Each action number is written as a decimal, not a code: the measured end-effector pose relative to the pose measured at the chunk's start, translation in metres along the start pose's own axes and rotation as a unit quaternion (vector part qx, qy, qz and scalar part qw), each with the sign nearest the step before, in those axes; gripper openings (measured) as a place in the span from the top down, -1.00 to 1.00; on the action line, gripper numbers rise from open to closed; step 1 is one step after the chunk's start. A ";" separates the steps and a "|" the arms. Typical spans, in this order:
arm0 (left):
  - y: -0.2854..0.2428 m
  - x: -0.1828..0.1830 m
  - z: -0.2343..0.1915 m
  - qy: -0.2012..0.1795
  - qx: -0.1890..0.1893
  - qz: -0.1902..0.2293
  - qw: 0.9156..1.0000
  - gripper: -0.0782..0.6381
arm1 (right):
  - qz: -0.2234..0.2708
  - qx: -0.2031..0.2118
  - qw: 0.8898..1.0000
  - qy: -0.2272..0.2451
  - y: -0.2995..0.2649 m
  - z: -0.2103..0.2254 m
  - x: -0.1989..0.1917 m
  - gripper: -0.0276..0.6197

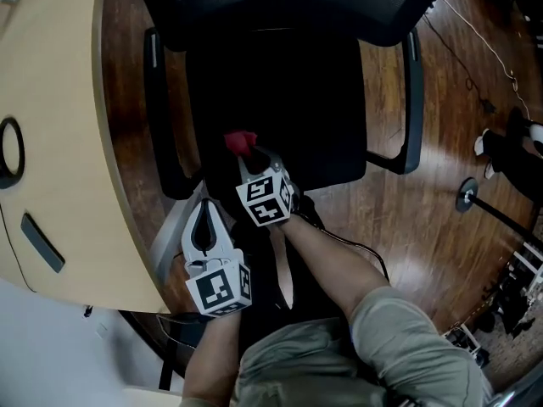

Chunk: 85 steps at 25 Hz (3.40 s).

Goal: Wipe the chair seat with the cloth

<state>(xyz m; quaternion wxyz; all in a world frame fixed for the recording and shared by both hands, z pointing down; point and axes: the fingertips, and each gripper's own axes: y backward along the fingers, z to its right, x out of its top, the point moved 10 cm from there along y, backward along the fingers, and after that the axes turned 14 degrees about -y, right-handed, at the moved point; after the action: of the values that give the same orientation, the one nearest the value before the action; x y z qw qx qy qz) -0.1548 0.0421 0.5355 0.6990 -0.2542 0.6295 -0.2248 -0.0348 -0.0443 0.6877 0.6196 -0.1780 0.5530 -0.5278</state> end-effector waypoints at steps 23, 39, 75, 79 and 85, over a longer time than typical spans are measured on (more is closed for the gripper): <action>-0.019 -0.015 0.033 -0.016 -0.048 0.000 0.999 0.76 | -0.008 -0.103 0.994 -0.036 -0.005 0.074 -0.010 0.67; -0.047 0.022 0.166 -0.068 -0.123 0.015 0.990 0.76 | 0.006 -0.276 0.945 -0.173 0.092 0.252 -0.050 0.67; 0.036 -0.101 -0.023 -0.017 0.030 -0.050 0.998 0.76 | -0.034 0.003 0.999 0.022 -0.007 -0.073 -0.109 0.67; 0.028 -0.105 -0.020 -0.022 0.022 -0.047 0.998 0.76 | -0.029 -0.011 0.999 0.016 -0.009 -0.060 -0.113 0.67; 0.018 -0.096 0.007 -0.038 -0.004 -0.047 0.998 0.76 | -0.018 -0.054 0.998 -0.017 0.009 -0.012 -0.111 0.67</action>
<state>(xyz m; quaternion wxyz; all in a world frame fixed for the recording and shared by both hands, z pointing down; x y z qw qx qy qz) -0.1581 0.1175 0.5985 0.7097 -0.2949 0.5910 -0.2452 -0.0228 0.0581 0.7317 0.6091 -0.2299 0.5667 -0.5049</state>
